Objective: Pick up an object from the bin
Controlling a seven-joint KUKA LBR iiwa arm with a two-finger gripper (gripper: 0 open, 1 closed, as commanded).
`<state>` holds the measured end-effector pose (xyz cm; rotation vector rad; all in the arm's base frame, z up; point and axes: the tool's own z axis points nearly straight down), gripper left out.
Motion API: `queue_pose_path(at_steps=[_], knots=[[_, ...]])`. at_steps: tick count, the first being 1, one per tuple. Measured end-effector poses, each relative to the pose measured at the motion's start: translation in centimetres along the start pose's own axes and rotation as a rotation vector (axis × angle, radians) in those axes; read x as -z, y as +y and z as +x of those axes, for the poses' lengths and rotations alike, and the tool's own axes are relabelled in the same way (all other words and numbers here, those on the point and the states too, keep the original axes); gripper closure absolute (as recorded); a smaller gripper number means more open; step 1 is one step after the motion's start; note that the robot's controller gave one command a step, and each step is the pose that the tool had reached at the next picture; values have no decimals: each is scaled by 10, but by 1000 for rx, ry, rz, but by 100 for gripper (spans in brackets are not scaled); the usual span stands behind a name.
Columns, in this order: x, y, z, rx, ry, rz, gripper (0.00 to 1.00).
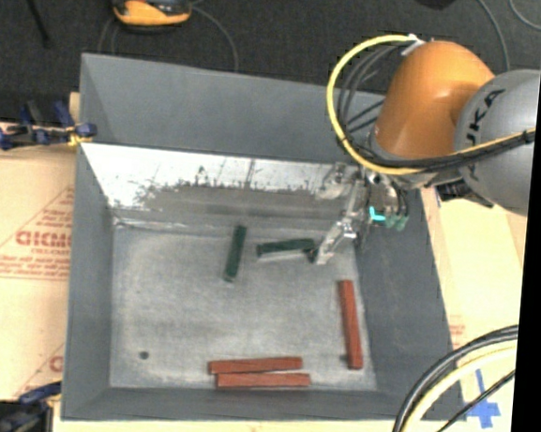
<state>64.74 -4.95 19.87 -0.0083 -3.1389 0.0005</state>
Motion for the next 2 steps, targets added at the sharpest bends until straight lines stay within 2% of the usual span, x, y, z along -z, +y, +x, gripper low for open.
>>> queue_pose_path(at_steps=[1, 2], knots=[[5, 0, -2, 1, -8, 1, 0], [-115, 17, -15, 122, -24, 3, 100]])
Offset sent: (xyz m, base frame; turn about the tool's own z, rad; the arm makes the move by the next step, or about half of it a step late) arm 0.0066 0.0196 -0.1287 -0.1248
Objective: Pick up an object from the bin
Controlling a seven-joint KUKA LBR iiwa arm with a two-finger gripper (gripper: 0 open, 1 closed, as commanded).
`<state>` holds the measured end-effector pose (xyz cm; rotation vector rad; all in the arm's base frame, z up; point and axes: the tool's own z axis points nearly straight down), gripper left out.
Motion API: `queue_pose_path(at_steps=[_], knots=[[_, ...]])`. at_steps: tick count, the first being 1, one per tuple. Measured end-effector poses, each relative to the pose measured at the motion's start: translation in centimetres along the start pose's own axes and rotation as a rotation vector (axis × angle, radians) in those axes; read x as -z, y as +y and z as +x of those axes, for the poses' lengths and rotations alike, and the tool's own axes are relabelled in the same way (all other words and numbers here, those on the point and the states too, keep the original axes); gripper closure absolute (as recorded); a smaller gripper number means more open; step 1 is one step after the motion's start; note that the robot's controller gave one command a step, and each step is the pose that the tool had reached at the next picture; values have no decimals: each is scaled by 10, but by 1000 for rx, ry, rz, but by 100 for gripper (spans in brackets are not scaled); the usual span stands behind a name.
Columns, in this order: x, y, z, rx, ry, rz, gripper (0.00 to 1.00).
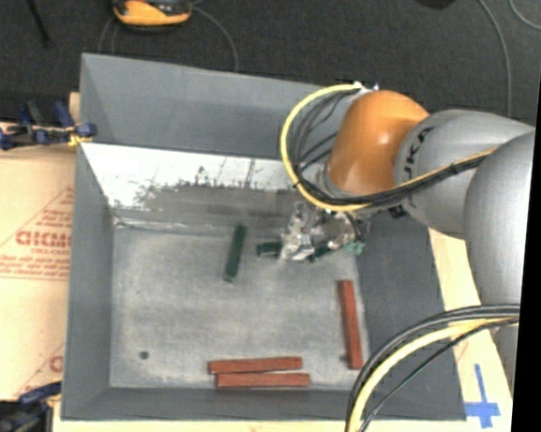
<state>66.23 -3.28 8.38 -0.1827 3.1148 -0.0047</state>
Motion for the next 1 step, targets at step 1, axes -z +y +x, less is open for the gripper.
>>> queue_pose_path(at_steps=[1], knots=[[0, 0, 0, 0, 0, 0, 100]])
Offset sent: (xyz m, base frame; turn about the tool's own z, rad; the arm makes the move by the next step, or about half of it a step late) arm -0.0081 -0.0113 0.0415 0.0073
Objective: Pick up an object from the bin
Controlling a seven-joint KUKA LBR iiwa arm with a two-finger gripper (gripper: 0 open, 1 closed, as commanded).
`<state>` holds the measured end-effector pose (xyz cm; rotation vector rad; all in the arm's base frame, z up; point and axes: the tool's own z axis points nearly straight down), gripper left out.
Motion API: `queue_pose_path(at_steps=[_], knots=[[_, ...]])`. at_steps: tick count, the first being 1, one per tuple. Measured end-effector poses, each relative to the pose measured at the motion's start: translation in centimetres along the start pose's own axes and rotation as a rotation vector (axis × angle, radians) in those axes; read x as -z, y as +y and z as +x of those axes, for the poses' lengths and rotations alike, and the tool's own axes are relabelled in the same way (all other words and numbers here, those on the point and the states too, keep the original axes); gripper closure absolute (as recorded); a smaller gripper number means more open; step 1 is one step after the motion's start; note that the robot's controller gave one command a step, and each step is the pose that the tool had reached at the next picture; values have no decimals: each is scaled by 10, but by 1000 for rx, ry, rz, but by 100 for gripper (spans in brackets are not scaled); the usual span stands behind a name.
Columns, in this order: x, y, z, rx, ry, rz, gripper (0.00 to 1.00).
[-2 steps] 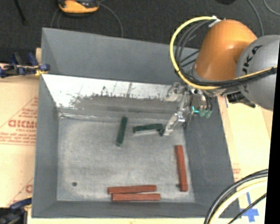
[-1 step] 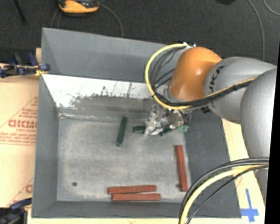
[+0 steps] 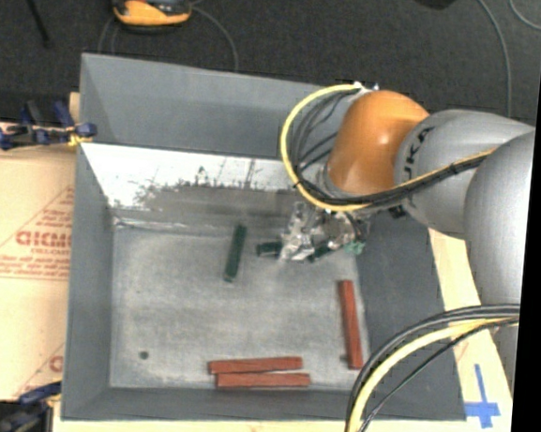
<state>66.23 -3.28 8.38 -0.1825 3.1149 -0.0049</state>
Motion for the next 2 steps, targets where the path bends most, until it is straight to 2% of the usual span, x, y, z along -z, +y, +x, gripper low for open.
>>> queue_pose_path(at_steps=[1, 2], knots=[[31, -8, 7, -8, 16, -4, 100], [49, -38, 9, -46, 14, -3, 0]])
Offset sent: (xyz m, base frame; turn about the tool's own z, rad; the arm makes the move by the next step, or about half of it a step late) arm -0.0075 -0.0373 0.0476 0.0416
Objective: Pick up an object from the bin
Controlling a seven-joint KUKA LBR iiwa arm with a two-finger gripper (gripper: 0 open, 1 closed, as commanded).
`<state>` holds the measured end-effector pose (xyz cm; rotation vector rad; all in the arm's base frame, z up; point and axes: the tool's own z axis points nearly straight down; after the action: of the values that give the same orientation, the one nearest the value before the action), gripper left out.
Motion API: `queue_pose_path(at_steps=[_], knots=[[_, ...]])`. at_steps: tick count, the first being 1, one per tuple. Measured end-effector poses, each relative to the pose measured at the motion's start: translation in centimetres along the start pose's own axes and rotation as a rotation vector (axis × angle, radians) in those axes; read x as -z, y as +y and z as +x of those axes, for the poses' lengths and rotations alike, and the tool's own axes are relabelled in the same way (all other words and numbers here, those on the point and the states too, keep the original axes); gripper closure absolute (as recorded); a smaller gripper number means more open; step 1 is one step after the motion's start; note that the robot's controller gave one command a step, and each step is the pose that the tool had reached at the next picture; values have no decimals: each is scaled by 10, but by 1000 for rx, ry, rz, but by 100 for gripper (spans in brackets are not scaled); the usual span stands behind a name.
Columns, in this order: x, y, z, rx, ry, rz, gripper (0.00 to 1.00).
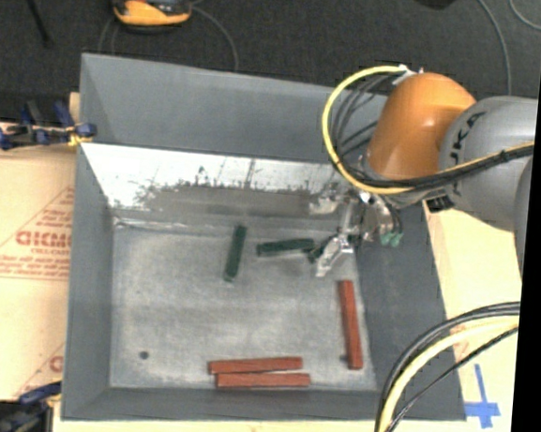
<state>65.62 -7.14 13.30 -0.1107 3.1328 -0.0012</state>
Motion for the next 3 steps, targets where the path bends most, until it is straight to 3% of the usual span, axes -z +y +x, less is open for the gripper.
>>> queue_pose_path(at_steps=[1, 2, 3], knots=[[0, 0, 0, 0, 0, 0, 0], [-53, 13, 4, -95, 3, -1, 100], [-53, 13, 4, -94, 3, -1, 100]])
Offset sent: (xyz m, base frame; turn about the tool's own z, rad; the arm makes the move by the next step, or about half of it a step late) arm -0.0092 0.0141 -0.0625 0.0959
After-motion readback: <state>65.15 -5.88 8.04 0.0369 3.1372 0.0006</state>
